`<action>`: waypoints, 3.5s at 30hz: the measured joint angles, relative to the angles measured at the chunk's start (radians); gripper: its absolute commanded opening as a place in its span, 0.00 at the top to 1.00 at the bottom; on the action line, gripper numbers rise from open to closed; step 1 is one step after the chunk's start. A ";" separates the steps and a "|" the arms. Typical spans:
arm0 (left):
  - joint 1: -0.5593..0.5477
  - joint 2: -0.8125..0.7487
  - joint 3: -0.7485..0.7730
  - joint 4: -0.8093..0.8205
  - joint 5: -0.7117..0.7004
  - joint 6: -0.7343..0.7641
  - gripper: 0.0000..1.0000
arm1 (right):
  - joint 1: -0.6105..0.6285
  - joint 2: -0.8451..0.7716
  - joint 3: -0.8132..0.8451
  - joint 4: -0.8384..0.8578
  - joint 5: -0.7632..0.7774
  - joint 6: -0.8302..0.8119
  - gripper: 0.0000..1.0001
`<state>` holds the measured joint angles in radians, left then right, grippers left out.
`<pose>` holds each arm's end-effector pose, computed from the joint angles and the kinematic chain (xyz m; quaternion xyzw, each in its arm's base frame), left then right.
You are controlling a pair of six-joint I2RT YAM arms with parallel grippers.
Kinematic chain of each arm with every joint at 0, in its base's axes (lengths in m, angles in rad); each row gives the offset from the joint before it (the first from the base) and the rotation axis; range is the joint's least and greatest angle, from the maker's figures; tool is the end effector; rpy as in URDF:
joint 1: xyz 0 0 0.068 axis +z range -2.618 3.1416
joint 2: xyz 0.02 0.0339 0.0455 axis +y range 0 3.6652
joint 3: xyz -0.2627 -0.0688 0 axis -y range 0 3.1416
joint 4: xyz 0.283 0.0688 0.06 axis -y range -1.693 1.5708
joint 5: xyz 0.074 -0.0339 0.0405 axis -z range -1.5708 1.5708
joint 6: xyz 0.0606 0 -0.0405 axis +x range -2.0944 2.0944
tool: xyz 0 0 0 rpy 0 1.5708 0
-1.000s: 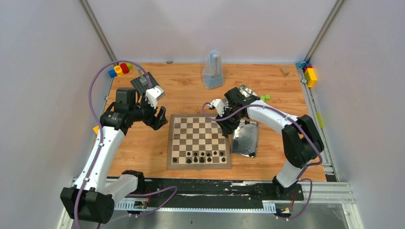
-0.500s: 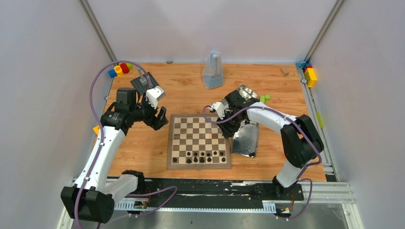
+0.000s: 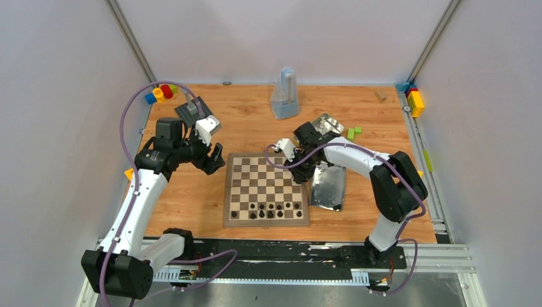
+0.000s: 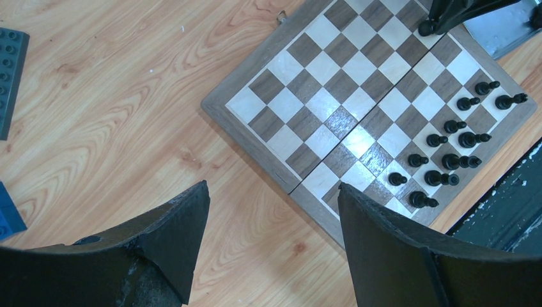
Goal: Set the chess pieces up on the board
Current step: Pick up the chess piece from the chessboard.
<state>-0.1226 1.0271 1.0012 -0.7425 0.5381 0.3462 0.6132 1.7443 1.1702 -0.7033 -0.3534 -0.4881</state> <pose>0.2534 -0.0625 0.3034 0.3071 0.8391 -0.2012 0.4014 0.2933 0.2320 0.1437 -0.5315 0.8165 0.1825 0.1327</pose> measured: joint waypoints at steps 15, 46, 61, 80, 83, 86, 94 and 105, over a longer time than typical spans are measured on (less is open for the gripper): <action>0.000 -0.001 -0.034 0.029 -0.015 0.000 0.18 | 0.056 0.006 0.023 0.006 -0.051 -0.001 0.92; -0.575 0.628 0.207 0.195 -0.124 -0.008 0.25 | -0.310 -0.237 -0.067 0.013 -0.080 0.105 0.75; -0.759 0.761 0.286 0.137 -0.325 -0.185 0.30 | -0.351 -0.276 -0.101 0.032 -0.107 0.118 0.76; -0.774 0.863 0.382 0.103 -0.364 -0.216 0.49 | -0.356 -0.276 -0.110 0.035 -0.109 0.117 0.76; -0.774 0.864 0.382 0.100 -0.362 -0.219 0.52 | -0.357 -0.276 -0.110 0.035 -0.109 0.117 0.76; -0.774 0.866 0.382 0.095 -0.355 -0.219 0.53 | -0.357 -0.276 -0.110 0.035 -0.109 0.117 0.76; -0.774 0.867 0.382 0.094 -0.334 -0.222 0.52 | -0.358 -0.276 -0.110 0.035 -0.109 0.117 0.76; -0.774 0.867 0.382 0.095 -0.349 -0.222 0.55 | -0.359 -0.276 -0.110 0.036 -0.109 0.117 0.76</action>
<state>-0.8970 1.8938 1.3834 -0.6472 0.1890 0.1242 0.2543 1.4681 1.0603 -0.6674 -0.4629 -0.3714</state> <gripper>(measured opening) 0.464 0.239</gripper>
